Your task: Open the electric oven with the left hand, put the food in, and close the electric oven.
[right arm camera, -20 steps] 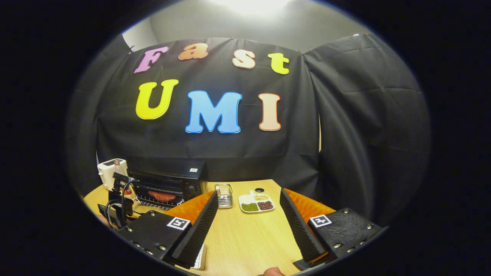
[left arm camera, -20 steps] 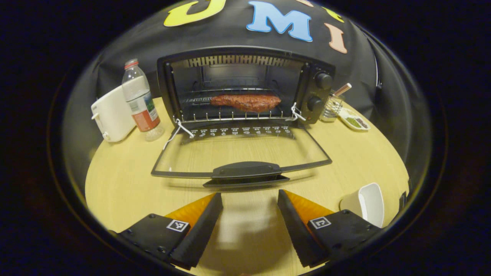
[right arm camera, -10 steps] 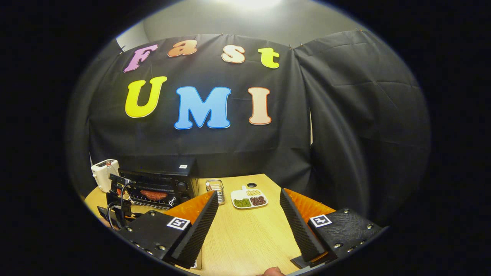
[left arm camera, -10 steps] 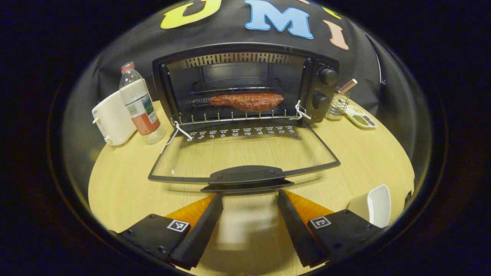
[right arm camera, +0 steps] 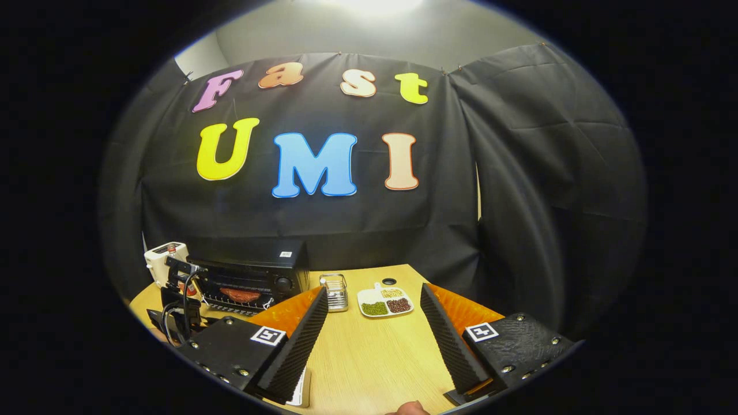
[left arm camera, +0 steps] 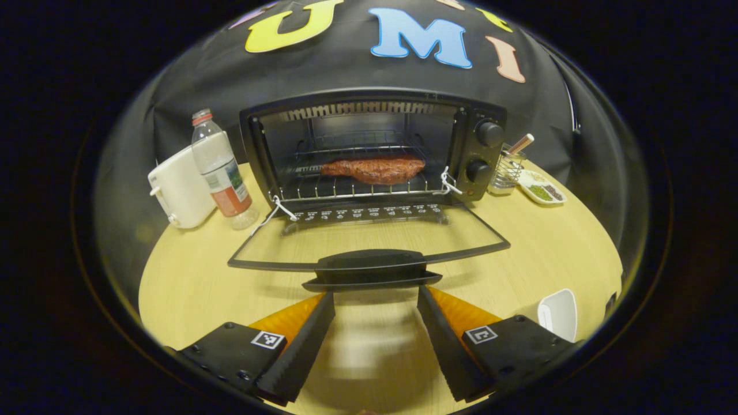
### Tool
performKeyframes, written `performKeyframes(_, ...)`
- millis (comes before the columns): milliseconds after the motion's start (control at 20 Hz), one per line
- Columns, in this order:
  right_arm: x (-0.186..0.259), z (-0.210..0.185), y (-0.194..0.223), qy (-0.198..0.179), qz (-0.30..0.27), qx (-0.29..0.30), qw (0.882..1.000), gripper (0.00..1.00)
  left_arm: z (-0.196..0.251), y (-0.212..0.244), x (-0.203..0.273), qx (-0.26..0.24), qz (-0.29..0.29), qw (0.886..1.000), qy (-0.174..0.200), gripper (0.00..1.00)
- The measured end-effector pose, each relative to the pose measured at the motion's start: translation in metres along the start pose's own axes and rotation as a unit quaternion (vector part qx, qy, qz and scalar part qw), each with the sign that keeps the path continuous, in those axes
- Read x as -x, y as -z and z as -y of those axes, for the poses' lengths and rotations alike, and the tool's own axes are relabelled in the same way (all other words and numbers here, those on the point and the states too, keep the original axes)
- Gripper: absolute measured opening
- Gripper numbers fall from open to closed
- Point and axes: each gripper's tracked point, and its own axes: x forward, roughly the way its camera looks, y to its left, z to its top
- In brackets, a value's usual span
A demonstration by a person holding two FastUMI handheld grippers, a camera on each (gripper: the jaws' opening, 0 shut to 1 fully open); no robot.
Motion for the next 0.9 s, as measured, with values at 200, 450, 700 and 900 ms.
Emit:
performKeyframes(200, -0.003, -0.006, -0.003, -0.015, 0.001, 0.003, 1.000, 0.98, -0.001, -0.012, 0.013, -0.019, 0.025, 0.999, -0.008, 1.00)
performKeyframes(450, -0.007, -0.011, -0.002, -0.030, -0.005, 0.006, 1.000, 0.98, -0.005, -0.036, 0.035, -0.045, 0.067, 0.997, -0.021, 0.98)
performKeyframes(700, -0.013, -0.014, -0.001, -0.033, -0.007, 0.008, 0.999, 0.98, -0.005, -0.060, 0.040, -0.035, 0.095, 0.995, -0.020, 0.98)
performKeyframes(900, -0.011, -0.010, 0.003, -0.029, -0.012, 0.012, 0.999, 0.98, -0.005, -0.084, 0.038, -0.056, 0.126, 0.990, -0.023, 1.00)
